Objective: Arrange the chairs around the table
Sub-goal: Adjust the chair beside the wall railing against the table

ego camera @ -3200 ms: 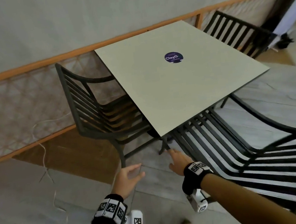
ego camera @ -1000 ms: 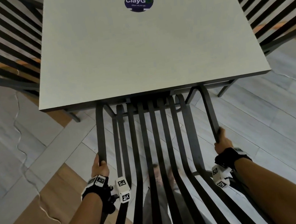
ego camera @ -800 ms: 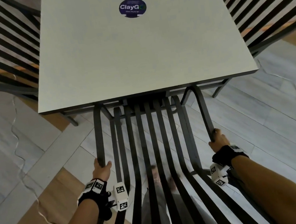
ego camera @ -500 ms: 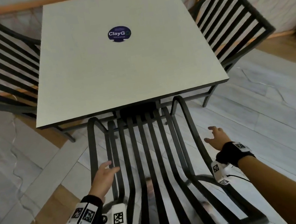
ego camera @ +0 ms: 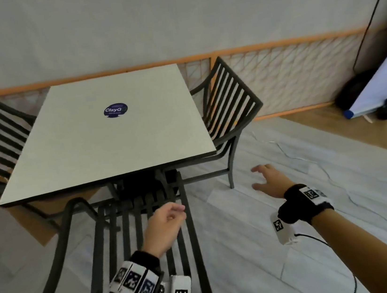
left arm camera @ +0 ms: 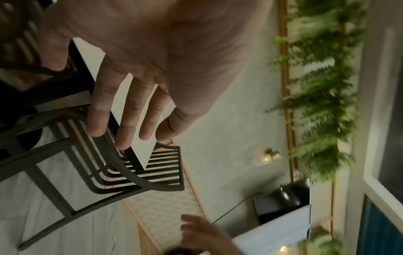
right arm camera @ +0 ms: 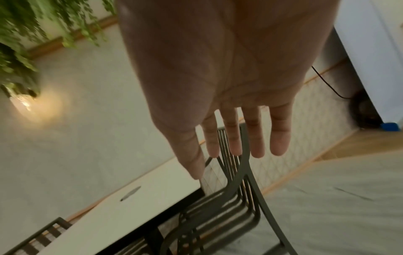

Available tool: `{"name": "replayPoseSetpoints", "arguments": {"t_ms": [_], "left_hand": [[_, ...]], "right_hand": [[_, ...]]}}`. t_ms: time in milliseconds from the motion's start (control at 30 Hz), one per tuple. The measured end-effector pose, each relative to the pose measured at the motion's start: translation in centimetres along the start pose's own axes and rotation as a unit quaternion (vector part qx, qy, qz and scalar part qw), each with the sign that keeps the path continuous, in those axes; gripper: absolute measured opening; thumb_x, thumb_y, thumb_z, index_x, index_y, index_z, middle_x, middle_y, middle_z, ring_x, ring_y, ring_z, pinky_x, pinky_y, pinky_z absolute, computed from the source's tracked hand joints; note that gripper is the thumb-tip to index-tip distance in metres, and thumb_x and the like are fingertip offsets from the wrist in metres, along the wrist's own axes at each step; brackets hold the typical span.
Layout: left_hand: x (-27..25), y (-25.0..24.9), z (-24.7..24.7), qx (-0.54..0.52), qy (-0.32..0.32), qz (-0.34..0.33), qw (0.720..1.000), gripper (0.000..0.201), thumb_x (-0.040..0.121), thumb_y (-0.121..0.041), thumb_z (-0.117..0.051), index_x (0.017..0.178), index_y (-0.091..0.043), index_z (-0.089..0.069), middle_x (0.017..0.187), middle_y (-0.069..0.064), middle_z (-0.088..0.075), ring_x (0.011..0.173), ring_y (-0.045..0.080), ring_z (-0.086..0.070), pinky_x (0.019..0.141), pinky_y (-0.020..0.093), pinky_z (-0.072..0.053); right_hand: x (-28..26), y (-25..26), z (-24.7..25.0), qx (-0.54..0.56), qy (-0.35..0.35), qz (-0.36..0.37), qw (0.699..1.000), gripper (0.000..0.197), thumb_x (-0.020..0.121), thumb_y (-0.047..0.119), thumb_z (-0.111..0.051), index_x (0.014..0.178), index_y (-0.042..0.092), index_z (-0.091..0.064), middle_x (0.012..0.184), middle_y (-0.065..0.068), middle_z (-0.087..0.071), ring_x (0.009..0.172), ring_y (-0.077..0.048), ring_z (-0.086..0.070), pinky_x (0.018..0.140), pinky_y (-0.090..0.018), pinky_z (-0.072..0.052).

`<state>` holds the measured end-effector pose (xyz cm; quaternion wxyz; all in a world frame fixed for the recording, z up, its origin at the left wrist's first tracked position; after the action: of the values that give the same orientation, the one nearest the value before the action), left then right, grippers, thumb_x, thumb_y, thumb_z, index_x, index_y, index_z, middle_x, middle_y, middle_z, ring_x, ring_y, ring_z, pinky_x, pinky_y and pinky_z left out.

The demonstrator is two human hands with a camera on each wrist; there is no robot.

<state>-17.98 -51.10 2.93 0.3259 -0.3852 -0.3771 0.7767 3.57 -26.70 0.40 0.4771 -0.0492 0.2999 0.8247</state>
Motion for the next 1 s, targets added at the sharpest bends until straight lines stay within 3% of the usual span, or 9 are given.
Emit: {"name": "replayPoseSetpoints", "arguments": {"t_ms": [100, 200, 333, 467, 767, 867, 1000], "left_hand": [[0.2, -2.8, -5.1, 0.092, -0.024, -0.045, 0.994, 0.013, 0.086, -0.026, -0.059, 0.099, -0.028, -0.064, 0.094, -0.010, -0.070, 0.093, 0.012, -0.066, 0.091, 0.043, -0.052], [0.8, -5.8, -9.3, 0.152, -0.030, -0.084, 0.984, 0.019, 0.087, -0.027, -0.056, 0.105, -0.027, -0.062, 0.097, -0.010, -0.068, 0.096, 0.015, -0.064, 0.093, 0.040, -0.048], [2.9, -9.1, -13.1, 0.227, -0.023, -0.121, 0.966, 0.023, 0.088, -0.032, -0.054, 0.110, -0.035, -0.059, 0.105, -0.014, -0.066, 0.103, 0.010, -0.060, 0.100, 0.041, -0.031], [6.9, -11.5, -15.7, 0.244, -0.013, -0.132, 0.961, 0.023, 0.088, -0.028, -0.054, 0.110, -0.031, -0.058, 0.107, -0.011, -0.066, 0.106, 0.015, -0.058, 0.099, 0.042, -0.031], [24.1, -14.6, -18.9, 0.307, 0.021, -0.094, 0.947, 0.018, 0.089, -0.024, -0.055, 0.106, -0.023, -0.057, 0.106, -0.002, -0.069, 0.104, 0.023, -0.061, 0.095, 0.041, -0.032], [31.0, -15.6, -19.0, 0.317, 0.033, -0.079, 0.945, 0.023, 0.089, -0.023, -0.053, 0.112, -0.023, -0.056, 0.112, 0.001, -0.067, 0.110, 0.025, -0.058, 0.101, 0.044, -0.034], [39.1, -16.7, -19.3, 0.331, 0.057, -0.068, 0.940, 0.030, 0.089, -0.019, -0.053, 0.119, -0.017, -0.054, 0.121, 0.006, -0.064, 0.117, 0.028, -0.055, 0.102, 0.049, -0.041]], "right_hand": [[-0.7, -1.5, 4.5, -0.012, -0.015, 0.025, 1.000, 0.052, 0.090, 0.027, -0.061, 0.136, 0.012, -0.041, 0.138, -0.017, -0.040, 0.125, -0.034, -0.043, 0.104, -0.039, -0.036], [-0.3, -1.9, 8.1, -0.022, -0.036, 0.052, 0.998, 0.052, 0.090, 0.027, -0.062, 0.136, 0.013, -0.042, 0.138, -0.017, -0.040, 0.127, -0.033, -0.043, 0.104, -0.039, -0.035], [1.7, -2.2, 11.5, -0.019, -0.065, 0.073, 0.995, 0.050, 0.089, 0.026, -0.063, 0.133, 0.013, -0.046, 0.139, -0.017, -0.040, 0.125, -0.034, -0.045, 0.105, -0.037, -0.034], [5.2, -2.4, 14.3, -0.013, -0.080, 0.078, 0.994, 0.048, 0.089, 0.025, -0.063, 0.132, 0.011, -0.048, 0.139, -0.017, -0.042, 0.127, -0.033, -0.043, 0.105, -0.037, -0.034], [19.7, -3.1, 18.2, -0.030, -0.072, 0.085, 0.993, 0.049, 0.088, 0.025, -0.063, 0.133, 0.011, -0.049, 0.133, -0.016, -0.045, 0.119, -0.031, -0.050, 0.101, -0.034, -0.038], [25.7, -3.3, 19.2, -0.030, -0.057, 0.068, 0.996, 0.047, 0.088, 0.025, -0.063, 0.131, 0.013, -0.049, 0.131, -0.015, -0.045, 0.117, -0.030, -0.050, 0.096, -0.031, -0.039], [32.7, -3.9, 19.7, -0.032, -0.053, 0.050, 0.997, 0.045, 0.087, 0.023, -0.062, 0.130, 0.014, -0.050, 0.133, -0.015, -0.043, 0.123, -0.033, -0.045, 0.102, -0.039, -0.041]]}}
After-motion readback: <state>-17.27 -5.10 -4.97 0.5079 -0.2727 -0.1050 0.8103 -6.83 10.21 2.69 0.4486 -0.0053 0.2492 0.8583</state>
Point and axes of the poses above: each hand's wrist, its own x-axis towards the middle knuckle, its own z-axis out of the back of the hand, y = z × x, the point moved 2 cm from there along x, towards the middle knuckle
